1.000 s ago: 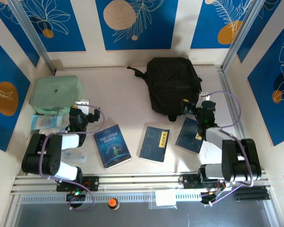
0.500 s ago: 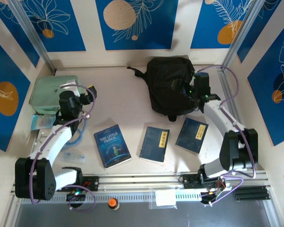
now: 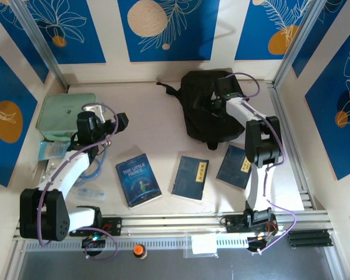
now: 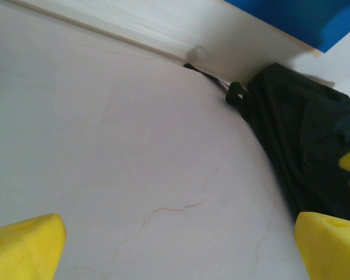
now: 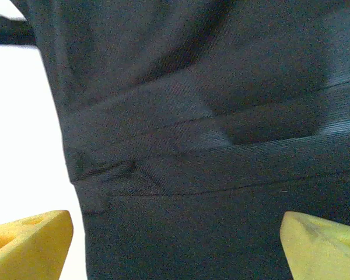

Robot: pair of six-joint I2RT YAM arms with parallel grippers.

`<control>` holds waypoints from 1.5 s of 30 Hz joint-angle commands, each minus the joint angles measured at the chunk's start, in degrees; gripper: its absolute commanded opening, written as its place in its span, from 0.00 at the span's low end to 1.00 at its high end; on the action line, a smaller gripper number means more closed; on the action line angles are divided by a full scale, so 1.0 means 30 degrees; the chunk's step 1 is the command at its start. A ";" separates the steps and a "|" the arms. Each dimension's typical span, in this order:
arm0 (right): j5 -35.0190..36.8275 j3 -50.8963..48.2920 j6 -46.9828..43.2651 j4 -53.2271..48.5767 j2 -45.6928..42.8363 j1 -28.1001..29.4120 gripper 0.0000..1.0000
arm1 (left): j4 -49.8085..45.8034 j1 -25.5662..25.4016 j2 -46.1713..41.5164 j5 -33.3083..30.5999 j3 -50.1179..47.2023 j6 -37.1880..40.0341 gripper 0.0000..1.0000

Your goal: Pack books, pencil case, and school supplies into a backpack

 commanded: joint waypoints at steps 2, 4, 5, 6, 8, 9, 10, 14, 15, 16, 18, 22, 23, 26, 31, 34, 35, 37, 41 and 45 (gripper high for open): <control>-0.1112 0.1999 -0.0511 -0.1910 0.1833 0.1198 0.87 | -0.0378 -0.0107 0.0206 0.1032 0.0466 -0.0326 1.00; -0.1322 0.2320 -0.1345 -0.1898 0.2420 0.1881 0.84 | -0.0422 -0.0107 0.0170 0.1034 0.0439 -0.0342 1.00; -0.1251 0.2334 -0.1864 -0.1761 0.2583 0.2338 0.84 | -0.0403 -0.0118 0.0139 0.1019 0.0408 -0.0327 1.00; -0.1183 0.2339 -0.2261 -0.1629 0.2700 0.2727 0.84 | -0.0394 -0.0110 0.0153 0.1005 0.0408 -0.0349 1.00; -0.1266 0.2561 -0.3267 -0.1608 0.3094 0.3525 0.83 | -0.0393 -0.0132 0.0156 0.1005 0.0379 -0.0349 1.00; -0.1434 0.2707 -0.3651 -0.1658 0.3270 0.3876 0.83 | -0.0407 -0.0106 0.0185 0.1004 0.0371 -0.0356 1.00; -0.1763 0.2901 -0.4062 -0.1688 0.3504 0.4204 0.83 | -0.0423 -0.0131 0.0194 0.1032 0.0386 -0.0400 1.00; -0.4029 0.3509 -0.5951 -0.1486 0.4079 0.5470 0.79 | -0.0367 -0.0137 0.0223 0.1091 0.0357 -0.0614 1.00; -0.4060 0.3671 -0.6161 -0.1391 0.4230 0.5738 0.79 | -0.0363 -0.0137 0.0261 0.1118 0.0349 -0.0690 1.00; -0.4151 0.4001 -0.6299 -0.1267 0.4456 0.5994 0.79 | -0.0285 -0.0137 0.0316 0.1219 0.0350 -0.0833 1.00; -0.4439 0.5003 -0.5951 -0.1198 0.5018 0.6270 0.79 | -0.0083 -0.0161 0.0400 0.1531 0.0327 -0.1177 1.00; -0.5556 0.7153 -0.4121 -0.1339 0.5150 0.6334 0.76 | 0.0179 -0.0448 0.0736 0.2291 0.0420 -0.2264 1.00; -0.5489 0.7145 -0.3747 -0.1225 0.4656 0.6319 0.76 | 0.0110 -0.0661 0.0837 0.2452 0.0491 -0.2572 1.00; -0.5381 0.5893 -0.2991 -0.0680 0.2332 0.5981 0.77 | -0.0142 -0.1544 0.1141 0.2920 0.0764 -0.3341 1.00; -0.5053 0.0432 -0.0646 0.1080 -0.2559 0.3988 0.77 | -0.1915 -0.4365 0.2001 0.2235 0.2273 -0.3268 1.00; -0.4851 -0.3218 0.0770 0.2032 -0.5028 0.2338 0.76 | -0.2950 -0.6078 0.3086 0.1524 0.3728 -0.3530 0.99; -0.4553 -0.4201 0.1045 0.2076 -0.5591 0.1776 0.76 | -0.3146 -0.6479 0.3545 0.1481 0.4146 -0.3871 0.98; -0.3934 -0.5465 0.1349 0.1685 -0.6359 0.0896 0.76 | -0.3209 -0.7314 0.4620 0.1473 0.4906 -0.4943 0.96; -0.4012 -0.6382 0.1772 0.0783 -0.6112 -0.0481 0.71 | -0.2857 -0.8695 0.6756 0.2091 0.5962 -0.6346 0.95; -0.4811 -0.4977 0.0873 -0.0059 -0.4219 -0.0437 0.60 | -0.3810 -0.9021 0.8915 0.2212 0.6657 -0.6338 0.95</control>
